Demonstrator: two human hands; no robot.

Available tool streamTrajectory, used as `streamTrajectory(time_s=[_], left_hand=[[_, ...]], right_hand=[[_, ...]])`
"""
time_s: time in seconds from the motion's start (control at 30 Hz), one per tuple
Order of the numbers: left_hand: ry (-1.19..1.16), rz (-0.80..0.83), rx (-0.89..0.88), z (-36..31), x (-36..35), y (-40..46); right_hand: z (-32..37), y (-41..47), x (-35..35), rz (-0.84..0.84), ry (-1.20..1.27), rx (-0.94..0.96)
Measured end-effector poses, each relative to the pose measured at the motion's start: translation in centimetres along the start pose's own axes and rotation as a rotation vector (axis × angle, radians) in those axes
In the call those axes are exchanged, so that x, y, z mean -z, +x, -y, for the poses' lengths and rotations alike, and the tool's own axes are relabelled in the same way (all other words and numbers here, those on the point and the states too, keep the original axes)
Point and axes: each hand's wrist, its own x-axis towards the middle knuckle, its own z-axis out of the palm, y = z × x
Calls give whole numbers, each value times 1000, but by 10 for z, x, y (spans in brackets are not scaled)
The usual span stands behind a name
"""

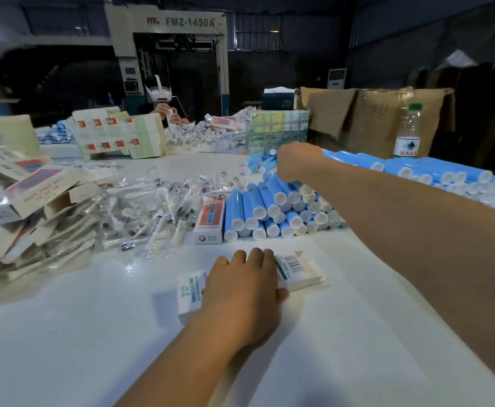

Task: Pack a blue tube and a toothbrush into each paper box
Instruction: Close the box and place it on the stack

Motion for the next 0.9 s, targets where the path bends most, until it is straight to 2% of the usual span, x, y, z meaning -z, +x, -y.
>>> streamTrajectory(time_s=[0.2, 0.3, 0.4, 0.5, 0.57, 0.67, 0.8, 0.9], left_hand=[[45, 0, -32, 2, -6, 6], [54, 7, -33, 2, -7, 6], [36, -38, -33, 2, -5, 3], [12, -84, -25, 3, -2, 2], [-13, -99, -17, 4, -2, 5], [-33, -126, -5, 4, 0, 6], [-47, -98, 48, 1, 3, 6], [-40, -122, 82, -3, 6, 6]], right_hand=[[15, 12, 8, 211, -225, 116], [17, 3, 17, 258, -311, 136], [5, -11, 26, 158, 6, 40], [-19, -35, 34, -25, 610, -67], [-38, -65, 32, -86, 1046, -131], [-65, -116, 3, -162, 1459, -146], [-78, -153, -39, -337, 1730, -270], [-71, -160, -53, -342, 1796, -315]])
